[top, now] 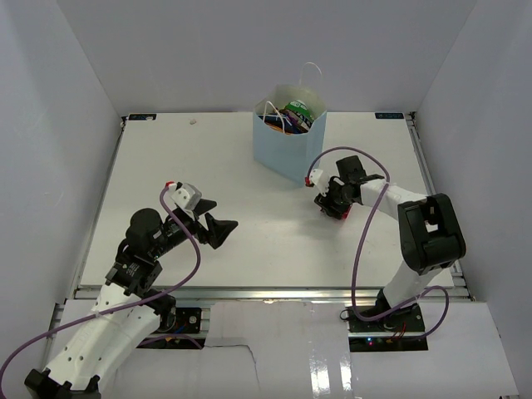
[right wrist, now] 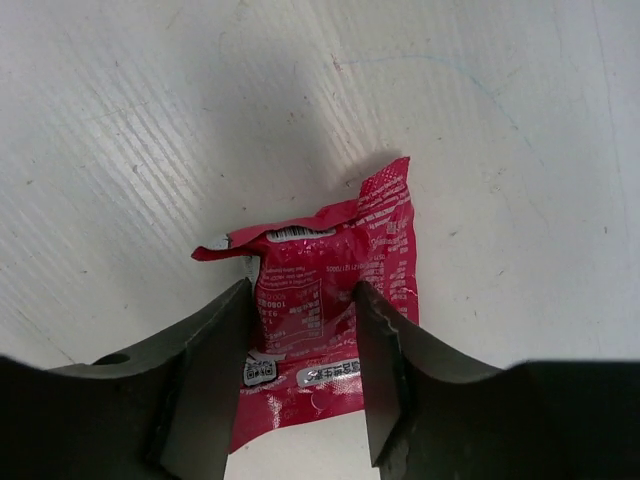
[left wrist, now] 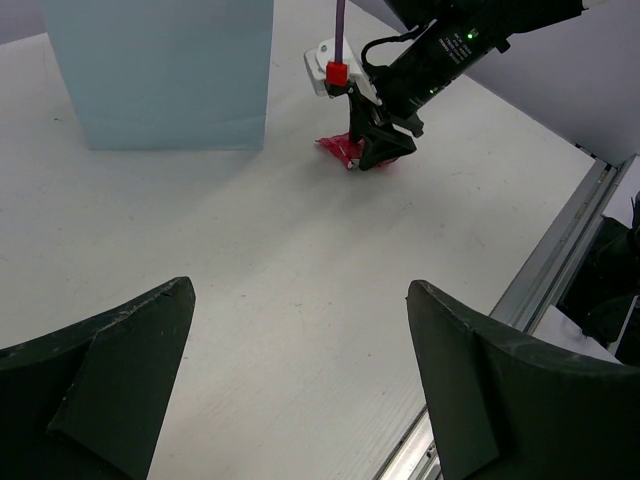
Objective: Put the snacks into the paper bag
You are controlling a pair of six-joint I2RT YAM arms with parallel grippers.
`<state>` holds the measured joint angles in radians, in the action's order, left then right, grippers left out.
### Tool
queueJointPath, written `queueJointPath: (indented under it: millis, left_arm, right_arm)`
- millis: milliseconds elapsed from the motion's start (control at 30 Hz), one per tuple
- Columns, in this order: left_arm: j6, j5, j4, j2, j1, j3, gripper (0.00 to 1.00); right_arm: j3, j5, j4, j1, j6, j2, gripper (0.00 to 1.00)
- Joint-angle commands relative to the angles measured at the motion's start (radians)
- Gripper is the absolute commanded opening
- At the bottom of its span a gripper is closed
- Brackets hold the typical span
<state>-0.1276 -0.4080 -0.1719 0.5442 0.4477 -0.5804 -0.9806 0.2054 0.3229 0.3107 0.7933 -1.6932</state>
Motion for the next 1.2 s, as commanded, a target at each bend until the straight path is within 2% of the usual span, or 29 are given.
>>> queueJointPath:
  millis: [0,33,233,367,500,600,733,833,967,1067,1167]
  left_arm:
    - [0.005,-0.008,0.017,0.0,-0.004,0.002,0.98]
    - [0.005,-0.009,0.017,0.002,-0.004,0.002,0.98]
    - [0.005,-0.009,0.017,-0.001,-0.004,0.002,0.98]
    - [0.005,-0.014,0.017,-0.004,-0.004,0.002,0.98]
    - [0.005,-0.012,0.017,-0.003,-0.004,0.002,0.98]
    - [0.005,-0.009,0.017,0.0,-0.004,0.001,0.98]
    - [0.005,-0.003,0.015,0.002,-0.004,0.002,0.98]
    - [0.005,0.001,0.015,0.007,-0.006,0.004,0.98]
    - [0.005,0.009,0.015,0.003,-0.006,0.002,0.98]
    - [0.006,0.011,0.014,0.005,-0.007,0.004,0.98]
    - [0.006,0.008,0.015,0.011,-0.009,0.002,0.98]
  right_arm:
    - [0.033,-0.006,-0.008,0.001,-0.008,0.009,0.48]
    - [0.034,0.0,-0.001,0.001,-0.006,0.015,0.4]
    - [0.0,0.113,0.113,-0.002,-0.014,0.177,0.22]
    - [-0.085,0.212,0.157,-0.007,-0.049,0.294,0.18]
    - [-0.29,0.305,0.169,-0.009,-0.142,0.334,0.15]
    - [-0.426,0.348,0.137,-0.007,-0.21,0.294,0.15]
    - [-0.689,0.344,0.032,-0.004,-0.362,0.146,0.12]
    - [-0.811,0.312,-0.045,0.005,-0.44,0.003,0.1]
    - [-1.016,0.218,-0.061,0.018,-0.508,-0.164,0.09]
    - [-1.037,0.137,-0.077,0.018,-0.499,-0.23,0.11]
    - [-1.021,0.112,-0.073,0.016,-0.482,-0.244,0.23]
